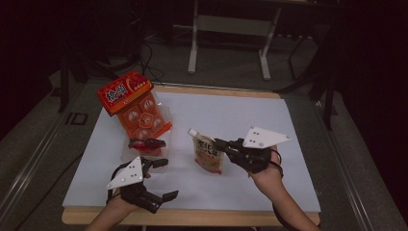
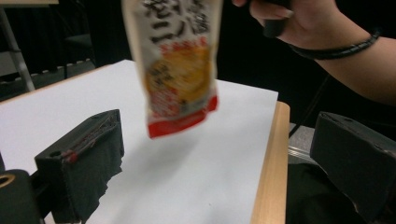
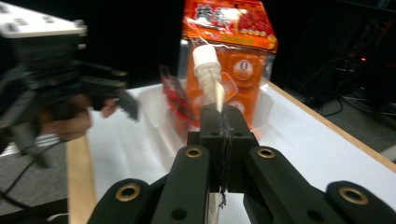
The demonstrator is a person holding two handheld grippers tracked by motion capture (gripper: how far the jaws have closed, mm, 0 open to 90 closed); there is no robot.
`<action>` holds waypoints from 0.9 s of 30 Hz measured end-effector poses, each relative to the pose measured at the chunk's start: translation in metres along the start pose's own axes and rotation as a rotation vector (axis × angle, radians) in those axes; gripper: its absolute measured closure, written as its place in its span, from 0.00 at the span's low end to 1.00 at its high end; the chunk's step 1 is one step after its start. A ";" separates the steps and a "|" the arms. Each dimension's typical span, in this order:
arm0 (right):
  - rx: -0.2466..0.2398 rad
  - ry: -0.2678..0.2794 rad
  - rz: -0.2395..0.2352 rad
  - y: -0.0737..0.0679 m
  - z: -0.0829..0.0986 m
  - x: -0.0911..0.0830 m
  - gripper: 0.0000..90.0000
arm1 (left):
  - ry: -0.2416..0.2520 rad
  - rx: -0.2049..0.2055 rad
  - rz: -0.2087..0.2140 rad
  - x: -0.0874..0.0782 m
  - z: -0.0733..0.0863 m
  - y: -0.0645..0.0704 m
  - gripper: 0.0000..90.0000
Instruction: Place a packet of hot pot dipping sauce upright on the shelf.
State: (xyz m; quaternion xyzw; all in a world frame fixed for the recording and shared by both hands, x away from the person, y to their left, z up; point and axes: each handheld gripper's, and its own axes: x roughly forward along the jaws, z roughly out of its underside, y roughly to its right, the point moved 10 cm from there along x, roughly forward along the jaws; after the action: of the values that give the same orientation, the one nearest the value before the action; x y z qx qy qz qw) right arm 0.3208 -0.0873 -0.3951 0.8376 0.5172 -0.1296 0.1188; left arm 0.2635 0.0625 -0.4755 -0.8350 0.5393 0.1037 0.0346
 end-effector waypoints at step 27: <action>-0.047 0.045 -0.150 -0.058 -0.008 -0.013 0.99 | 0.033 0.040 0.115 0.026 -0.054 0.000 0.29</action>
State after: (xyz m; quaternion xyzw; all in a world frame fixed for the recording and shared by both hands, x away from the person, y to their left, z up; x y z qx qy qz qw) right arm 0.2638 -0.0701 -0.3866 0.7962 0.5839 -0.1070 0.1165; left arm 0.2811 0.0298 -0.4286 -0.8034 0.5888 0.0809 0.0361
